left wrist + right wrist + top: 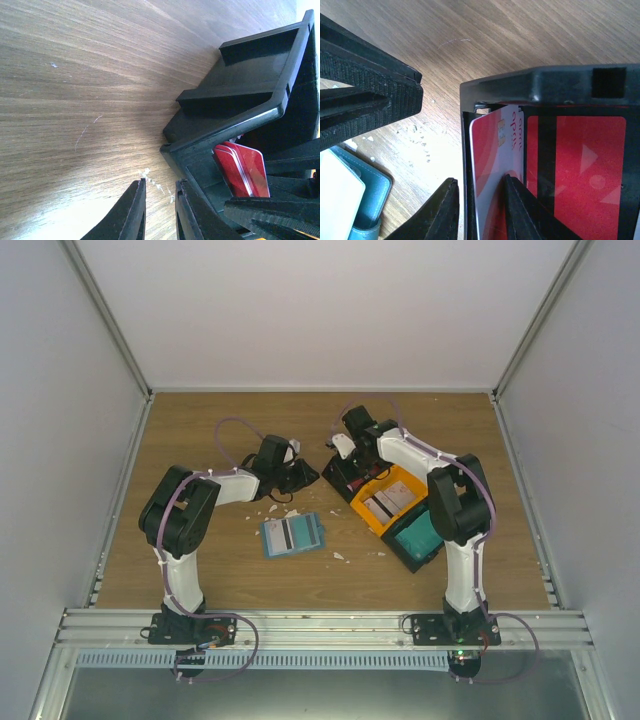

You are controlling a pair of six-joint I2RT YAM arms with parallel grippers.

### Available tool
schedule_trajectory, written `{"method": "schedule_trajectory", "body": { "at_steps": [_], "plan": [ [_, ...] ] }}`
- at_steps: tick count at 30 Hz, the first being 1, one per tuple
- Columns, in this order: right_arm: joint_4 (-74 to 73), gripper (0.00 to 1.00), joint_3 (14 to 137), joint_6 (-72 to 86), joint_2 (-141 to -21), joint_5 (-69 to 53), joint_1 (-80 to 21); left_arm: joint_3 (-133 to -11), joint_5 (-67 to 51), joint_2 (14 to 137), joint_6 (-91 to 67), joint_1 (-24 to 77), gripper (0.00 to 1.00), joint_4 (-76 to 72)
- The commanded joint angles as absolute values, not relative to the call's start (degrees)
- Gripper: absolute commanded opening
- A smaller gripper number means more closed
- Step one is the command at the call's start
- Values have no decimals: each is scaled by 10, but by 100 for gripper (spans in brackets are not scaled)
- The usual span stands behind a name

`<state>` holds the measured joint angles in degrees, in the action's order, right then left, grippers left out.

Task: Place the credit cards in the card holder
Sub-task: Pick up the credit card from the storage box.

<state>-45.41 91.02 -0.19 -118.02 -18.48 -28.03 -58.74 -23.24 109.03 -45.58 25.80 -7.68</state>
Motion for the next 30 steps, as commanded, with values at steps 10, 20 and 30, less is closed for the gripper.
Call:
{"method": "schedule_trajectory", "body": {
  "at_steps": [10, 20, 30],
  "plan": [
    [-449, 22, 905, -1, -1147, -203, -274, -580, -224, 1085, -446, 256, 20, -85],
    [-446, 14, 894, 14, -1141, -195, -271, -580, -224, 1082, -445, 255, 20, -83],
    [-435, 2, 891, 25, -1102, -164, -271, -572, -222, 1061, -444, 256, 21, -83]
  ]
}}
